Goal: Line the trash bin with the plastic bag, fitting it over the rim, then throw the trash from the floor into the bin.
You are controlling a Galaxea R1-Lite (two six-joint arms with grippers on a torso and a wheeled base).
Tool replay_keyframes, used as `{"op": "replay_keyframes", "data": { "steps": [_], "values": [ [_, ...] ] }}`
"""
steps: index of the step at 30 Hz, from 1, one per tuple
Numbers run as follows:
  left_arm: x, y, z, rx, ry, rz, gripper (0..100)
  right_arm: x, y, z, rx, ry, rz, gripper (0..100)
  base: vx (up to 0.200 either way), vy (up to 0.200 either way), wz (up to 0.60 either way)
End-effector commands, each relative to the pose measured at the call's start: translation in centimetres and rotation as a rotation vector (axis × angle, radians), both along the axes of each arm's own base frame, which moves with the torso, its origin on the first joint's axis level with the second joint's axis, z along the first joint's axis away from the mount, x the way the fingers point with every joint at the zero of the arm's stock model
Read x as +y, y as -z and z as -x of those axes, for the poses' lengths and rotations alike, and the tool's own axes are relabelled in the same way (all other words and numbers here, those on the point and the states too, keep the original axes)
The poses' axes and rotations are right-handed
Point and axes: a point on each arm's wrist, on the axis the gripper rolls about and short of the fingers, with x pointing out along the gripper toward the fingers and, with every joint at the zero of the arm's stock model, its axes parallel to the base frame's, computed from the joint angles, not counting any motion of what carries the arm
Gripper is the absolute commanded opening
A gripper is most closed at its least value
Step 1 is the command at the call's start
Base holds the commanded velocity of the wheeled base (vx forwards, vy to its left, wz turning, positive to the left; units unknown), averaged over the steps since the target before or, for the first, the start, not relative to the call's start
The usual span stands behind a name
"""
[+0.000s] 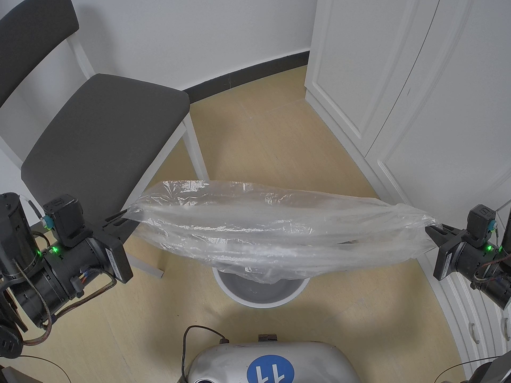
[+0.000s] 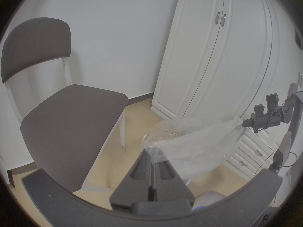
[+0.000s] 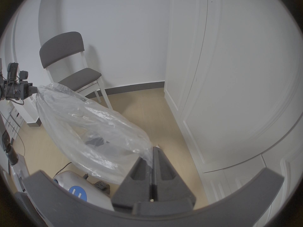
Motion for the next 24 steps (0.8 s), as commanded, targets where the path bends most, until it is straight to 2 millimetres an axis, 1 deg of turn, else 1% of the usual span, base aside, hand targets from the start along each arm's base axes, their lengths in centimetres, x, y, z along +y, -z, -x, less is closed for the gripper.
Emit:
{"op": "replay_keyframes", "data": {
  "steps": [1,7,16,24],
  "values": [
    [-0.3,0.0,0.3,0.000,0.024,0.000,0,-0.1,-0.2,0.3,-0.011,-0.007,0.001,0,0.000,0.000,0.00],
    [-0.7,0.1,0.6,0.001,0.042,0.001,0,-0.1,-0.3,0.6,-0.015,-0.020,0.009,0,0.000,0.000,0.00],
    [-0.6,-0.4,1.1,-0.022,0.058,0.014,0,0.3,0.3,0.5,0.012,-0.034,0.023,0,0.000,0.000,0.00],
    [-1.2,-0.1,1.7,-0.009,0.099,0.008,0,0.0,0.7,0.9,0.013,-0.041,0.055,0,0.000,0.000,0.00]
  ]
}}
